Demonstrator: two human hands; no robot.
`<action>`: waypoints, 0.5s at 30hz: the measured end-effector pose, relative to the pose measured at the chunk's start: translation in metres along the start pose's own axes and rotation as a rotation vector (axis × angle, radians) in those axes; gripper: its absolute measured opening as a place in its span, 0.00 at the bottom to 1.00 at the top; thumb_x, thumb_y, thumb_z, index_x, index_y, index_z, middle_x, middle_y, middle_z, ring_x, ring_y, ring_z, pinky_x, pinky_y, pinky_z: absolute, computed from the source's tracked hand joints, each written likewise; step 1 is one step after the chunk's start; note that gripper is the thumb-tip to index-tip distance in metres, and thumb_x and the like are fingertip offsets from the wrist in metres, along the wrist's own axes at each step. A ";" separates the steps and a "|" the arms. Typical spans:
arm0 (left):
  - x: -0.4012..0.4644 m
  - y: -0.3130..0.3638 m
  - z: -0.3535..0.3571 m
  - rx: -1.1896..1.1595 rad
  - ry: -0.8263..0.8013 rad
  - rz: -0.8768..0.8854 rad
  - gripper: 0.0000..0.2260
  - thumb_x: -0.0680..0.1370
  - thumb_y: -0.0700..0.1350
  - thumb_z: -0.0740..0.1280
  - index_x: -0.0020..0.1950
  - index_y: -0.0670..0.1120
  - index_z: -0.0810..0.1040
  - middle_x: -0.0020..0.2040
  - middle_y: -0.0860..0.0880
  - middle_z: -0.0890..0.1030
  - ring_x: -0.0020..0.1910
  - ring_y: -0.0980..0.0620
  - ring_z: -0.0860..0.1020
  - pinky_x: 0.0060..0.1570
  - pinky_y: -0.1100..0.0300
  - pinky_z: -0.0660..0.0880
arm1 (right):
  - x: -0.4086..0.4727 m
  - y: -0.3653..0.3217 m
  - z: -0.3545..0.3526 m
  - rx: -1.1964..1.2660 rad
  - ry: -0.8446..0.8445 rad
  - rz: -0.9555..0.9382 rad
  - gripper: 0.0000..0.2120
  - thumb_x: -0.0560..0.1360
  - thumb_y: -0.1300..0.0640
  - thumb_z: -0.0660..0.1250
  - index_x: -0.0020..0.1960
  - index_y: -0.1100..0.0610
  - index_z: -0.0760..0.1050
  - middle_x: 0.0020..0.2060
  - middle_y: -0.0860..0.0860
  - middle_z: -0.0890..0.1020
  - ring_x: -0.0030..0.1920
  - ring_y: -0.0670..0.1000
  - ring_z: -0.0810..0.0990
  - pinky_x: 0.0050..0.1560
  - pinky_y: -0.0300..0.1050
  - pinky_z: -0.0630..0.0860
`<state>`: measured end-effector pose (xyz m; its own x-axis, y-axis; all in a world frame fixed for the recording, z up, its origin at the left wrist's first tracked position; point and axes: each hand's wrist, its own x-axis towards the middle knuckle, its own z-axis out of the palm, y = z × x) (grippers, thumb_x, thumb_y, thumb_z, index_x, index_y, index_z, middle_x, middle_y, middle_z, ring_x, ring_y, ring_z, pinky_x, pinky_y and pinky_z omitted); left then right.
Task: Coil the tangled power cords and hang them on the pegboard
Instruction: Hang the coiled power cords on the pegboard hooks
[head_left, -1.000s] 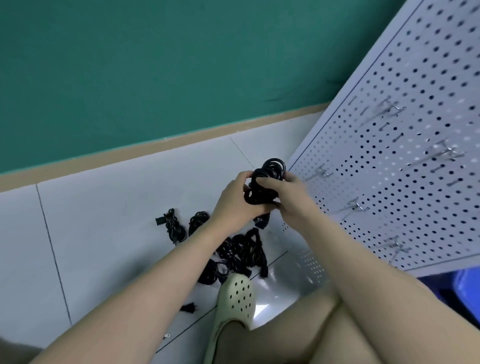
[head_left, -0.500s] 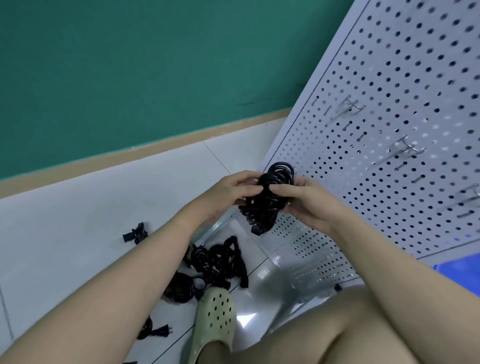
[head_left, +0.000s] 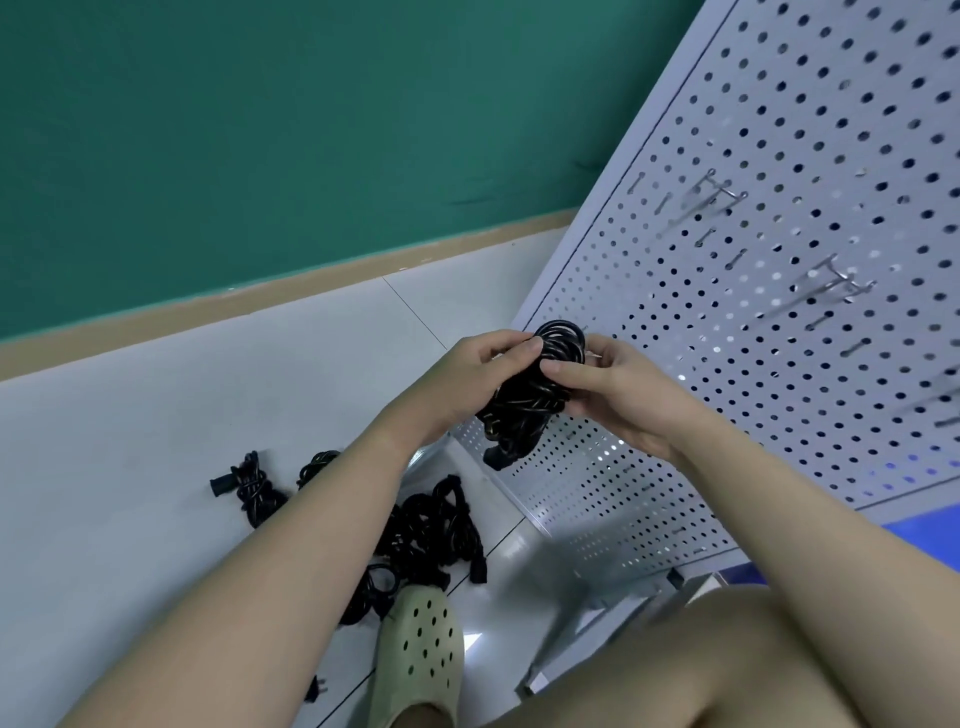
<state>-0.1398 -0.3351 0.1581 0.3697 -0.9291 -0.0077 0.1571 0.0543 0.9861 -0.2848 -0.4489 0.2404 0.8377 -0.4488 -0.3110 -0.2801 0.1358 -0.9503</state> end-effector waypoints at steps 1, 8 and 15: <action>0.001 -0.001 0.002 -0.006 -0.002 0.000 0.17 0.83 0.57 0.66 0.67 0.51 0.81 0.59 0.52 0.86 0.59 0.54 0.84 0.67 0.50 0.77 | 0.000 -0.001 -0.001 0.008 0.021 0.004 0.13 0.78 0.69 0.68 0.62 0.66 0.75 0.48 0.58 0.87 0.50 0.56 0.87 0.46 0.44 0.83; 0.008 -0.013 0.010 -0.067 -0.027 0.006 0.15 0.84 0.53 0.64 0.67 0.50 0.81 0.59 0.51 0.86 0.59 0.53 0.84 0.67 0.50 0.77 | 0.001 0.003 -0.005 -0.017 0.045 0.039 0.18 0.77 0.68 0.69 0.66 0.69 0.74 0.50 0.58 0.86 0.53 0.56 0.87 0.50 0.46 0.83; 0.023 -0.022 0.014 -0.093 -0.069 0.009 0.17 0.85 0.56 0.63 0.70 0.52 0.79 0.62 0.52 0.85 0.62 0.53 0.82 0.69 0.48 0.75 | 0.004 0.005 -0.007 -0.015 0.215 0.019 0.19 0.77 0.69 0.70 0.66 0.66 0.72 0.47 0.57 0.87 0.49 0.55 0.88 0.45 0.44 0.83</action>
<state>-0.1479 -0.3629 0.1384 0.3084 -0.9511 0.0151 0.2397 0.0931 0.9664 -0.2863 -0.4560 0.2345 0.7137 -0.6243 -0.3177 -0.3030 0.1338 -0.9436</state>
